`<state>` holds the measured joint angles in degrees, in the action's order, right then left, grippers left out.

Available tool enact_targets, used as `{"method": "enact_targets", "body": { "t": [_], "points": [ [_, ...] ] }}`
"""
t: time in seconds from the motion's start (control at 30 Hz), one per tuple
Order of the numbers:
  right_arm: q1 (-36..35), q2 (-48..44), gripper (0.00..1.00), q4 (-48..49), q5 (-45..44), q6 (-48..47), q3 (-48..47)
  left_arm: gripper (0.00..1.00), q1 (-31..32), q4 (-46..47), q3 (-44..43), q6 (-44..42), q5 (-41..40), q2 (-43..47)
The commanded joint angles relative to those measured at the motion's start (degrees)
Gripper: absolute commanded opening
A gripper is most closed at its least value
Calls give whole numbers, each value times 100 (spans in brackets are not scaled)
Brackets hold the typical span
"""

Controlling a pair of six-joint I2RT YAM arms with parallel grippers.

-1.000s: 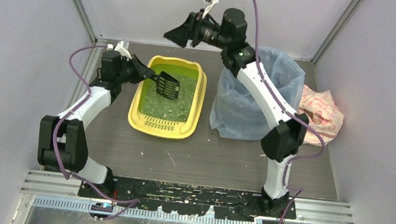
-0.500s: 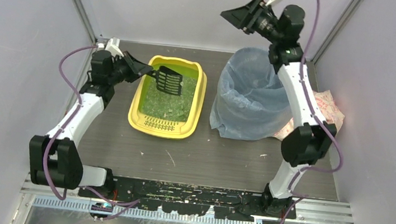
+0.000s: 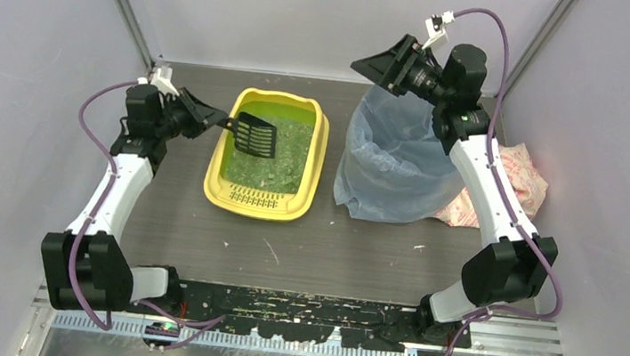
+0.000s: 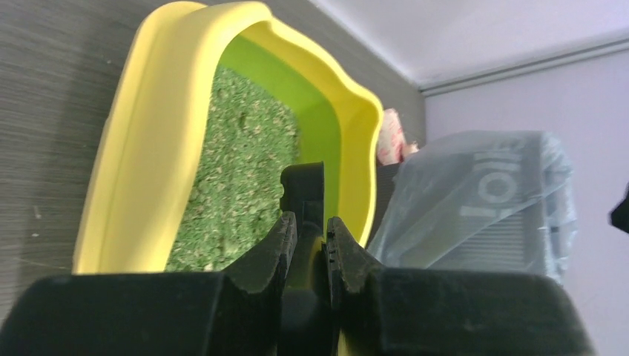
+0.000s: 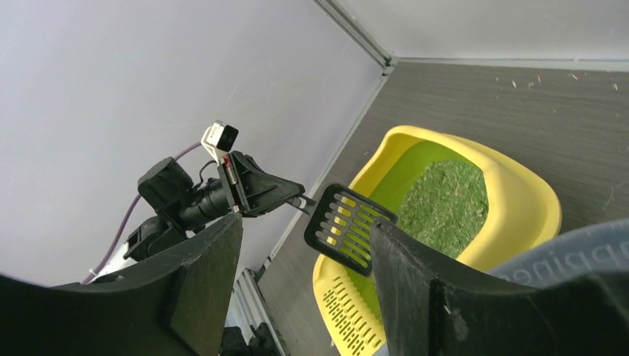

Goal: Clean the litter box

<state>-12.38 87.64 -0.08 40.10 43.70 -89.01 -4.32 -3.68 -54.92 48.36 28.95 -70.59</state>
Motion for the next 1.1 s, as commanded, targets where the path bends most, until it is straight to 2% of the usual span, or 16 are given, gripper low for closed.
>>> {"method": "enact_targets", "body": {
  "t": [0.0,0.17,0.3,0.43,0.7,0.97,1.07],
  "points": [
    [-10,-190,69,-319,-4,-176,-336,0,33,-293,-356,-715,6,-320],
    [-19,-106,68,-761,-68,-451,-824,0,362,42,-434,-889,-288,-796],
    [-19,-71,68,-789,-96,-507,-870,0,1091,25,-583,-1280,-831,-1186],
    [-16,-16,69,-583,-65,-328,-891,0,1364,127,-790,-1301,-1200,-1568],
    [-10,15,68,-593,-63,-322,-889,0,1394,-192,-1021,-1723,-1605,-1828],
    [-3,78,68,-502,-15,-233,-837,0,1385,-800,-1285,-2307,-2352,-1882],
    [-5,130,68,-450,24,-193,-820,0,1381,-847,-1429,-2322,-2251,-1868]
  ]
}}
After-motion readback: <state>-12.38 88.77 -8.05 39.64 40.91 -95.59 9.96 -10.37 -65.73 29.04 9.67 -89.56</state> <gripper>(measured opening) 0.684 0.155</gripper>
